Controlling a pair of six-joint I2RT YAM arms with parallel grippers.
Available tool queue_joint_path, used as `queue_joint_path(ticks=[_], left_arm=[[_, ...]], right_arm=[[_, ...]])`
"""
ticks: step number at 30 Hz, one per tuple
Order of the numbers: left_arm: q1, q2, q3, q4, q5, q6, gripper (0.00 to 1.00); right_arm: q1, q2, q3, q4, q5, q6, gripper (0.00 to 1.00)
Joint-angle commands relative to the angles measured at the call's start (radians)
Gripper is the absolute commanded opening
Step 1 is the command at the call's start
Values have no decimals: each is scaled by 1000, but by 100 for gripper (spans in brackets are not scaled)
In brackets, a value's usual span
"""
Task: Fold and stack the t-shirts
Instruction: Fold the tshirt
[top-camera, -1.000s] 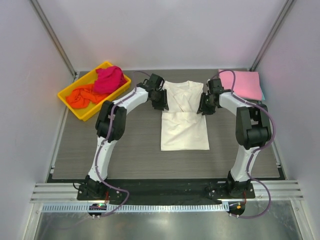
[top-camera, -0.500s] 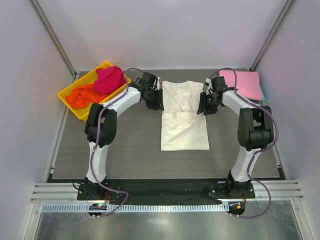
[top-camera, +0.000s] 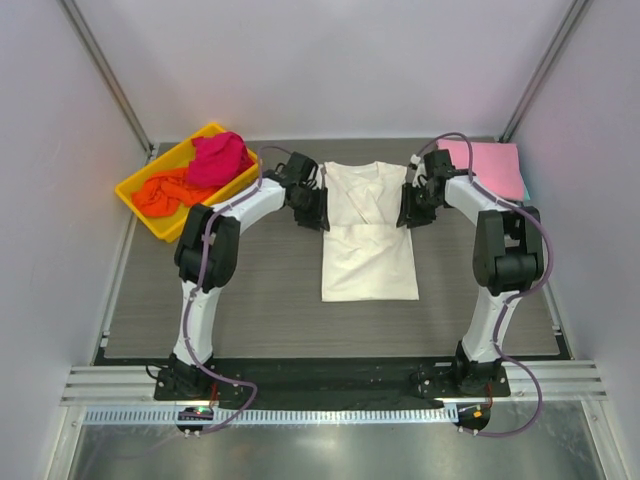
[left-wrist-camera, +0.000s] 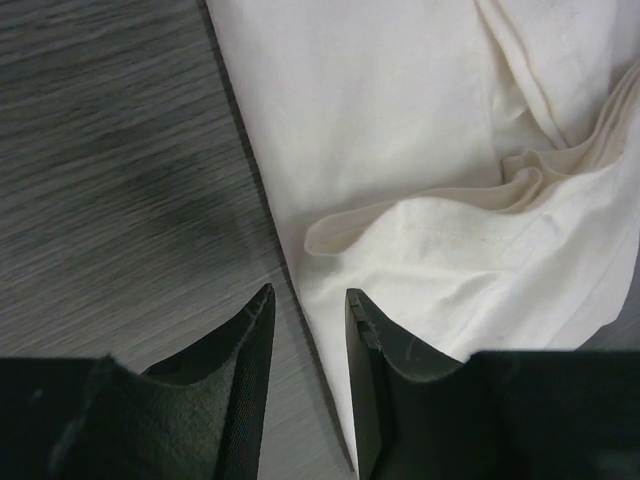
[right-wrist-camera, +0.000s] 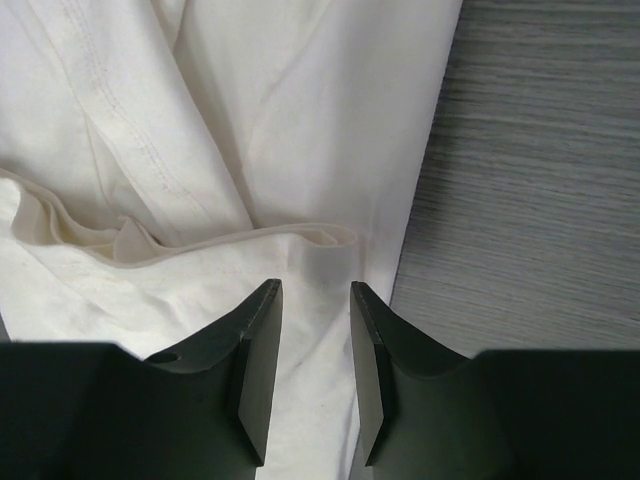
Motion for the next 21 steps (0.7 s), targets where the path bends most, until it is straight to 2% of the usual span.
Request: queue_joint_path(ticks=[1, 5, 7, 8, 10, 11, 16, 21], left_arm=[[-5, 31, 21, 22, 21, 26, 35], [-5, 49, 33, 26, 18, 29, 34], [-5, 61, 47, 32, 15, 27, 29], [-5, 68, 56, 31, 19, 29, 25], [-6, 72, 73, 31, 24, 19, 9], [-5, 69, 76, 31, 21, 10, 2], [-6, 25, 39, 89, -54, -54, 0], [0, 60, 35, 103, -87, -82, 0]], right_arm=[[-4, 25, 55, -16, -13, -25, 40], [-5, 56, 71, -26, -1, -37, 40], [-4, 63, 75, -24, 4, -43, 35], [-7, 65, 81, -23, 8, -44, 24], [-4, 63, 89, -23, 7, -43, 6], [-5, 57, 90, -20, 10, -40, 1], [-7, -1, 77, -7, 70, -32, 1], [-10, 16, 60, 14, 140, -23, 1]])
